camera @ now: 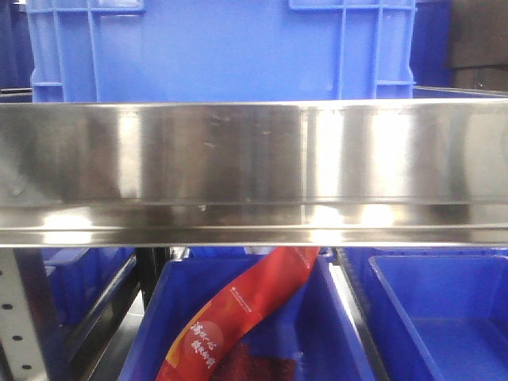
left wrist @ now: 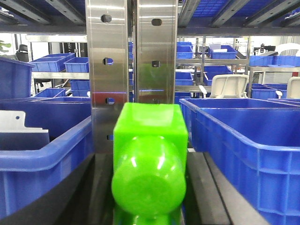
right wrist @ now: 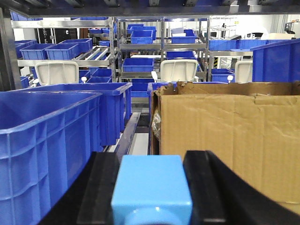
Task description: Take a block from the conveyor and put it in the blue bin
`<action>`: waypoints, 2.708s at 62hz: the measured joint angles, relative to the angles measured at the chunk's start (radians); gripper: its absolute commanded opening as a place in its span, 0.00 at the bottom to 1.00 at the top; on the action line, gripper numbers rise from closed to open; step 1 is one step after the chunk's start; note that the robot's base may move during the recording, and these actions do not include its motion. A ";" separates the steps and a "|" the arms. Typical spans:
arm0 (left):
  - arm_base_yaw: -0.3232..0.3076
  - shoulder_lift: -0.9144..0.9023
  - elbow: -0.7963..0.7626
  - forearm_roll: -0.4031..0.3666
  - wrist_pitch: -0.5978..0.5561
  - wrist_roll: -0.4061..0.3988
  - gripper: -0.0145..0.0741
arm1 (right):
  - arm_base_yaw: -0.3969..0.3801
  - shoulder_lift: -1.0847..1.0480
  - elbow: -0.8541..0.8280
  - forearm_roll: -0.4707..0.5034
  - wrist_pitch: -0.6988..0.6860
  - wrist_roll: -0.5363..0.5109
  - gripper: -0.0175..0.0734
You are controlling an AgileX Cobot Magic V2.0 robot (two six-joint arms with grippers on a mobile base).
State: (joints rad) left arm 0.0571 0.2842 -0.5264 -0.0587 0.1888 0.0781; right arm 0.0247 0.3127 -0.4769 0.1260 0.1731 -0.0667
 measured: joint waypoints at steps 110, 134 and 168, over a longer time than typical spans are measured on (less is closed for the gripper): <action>-0.535 0.809 -0.605 -0.060 -0.037 0.054 0.04 | 0.485 0.802 -0.601 0.000 -0.166 0.000 0.01; -0.545 1.111 -0.721 -0.060 -0.044 0.054 0.19 | 0.526 1.088 -0.700 0.000 -0.238 0.000 0.15; -0.545 1.070 -0.723 -0.060 -0.001 0.054 0.16 | 0.526 1.057 -0.700 0.000 -0.192 -0.002 0.18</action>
State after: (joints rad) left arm -0.4881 1.3539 -1.2490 -0.1189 0.1882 0.1324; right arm 0.5510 1.3697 -1.1771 0.1260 -0.0187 -0.0685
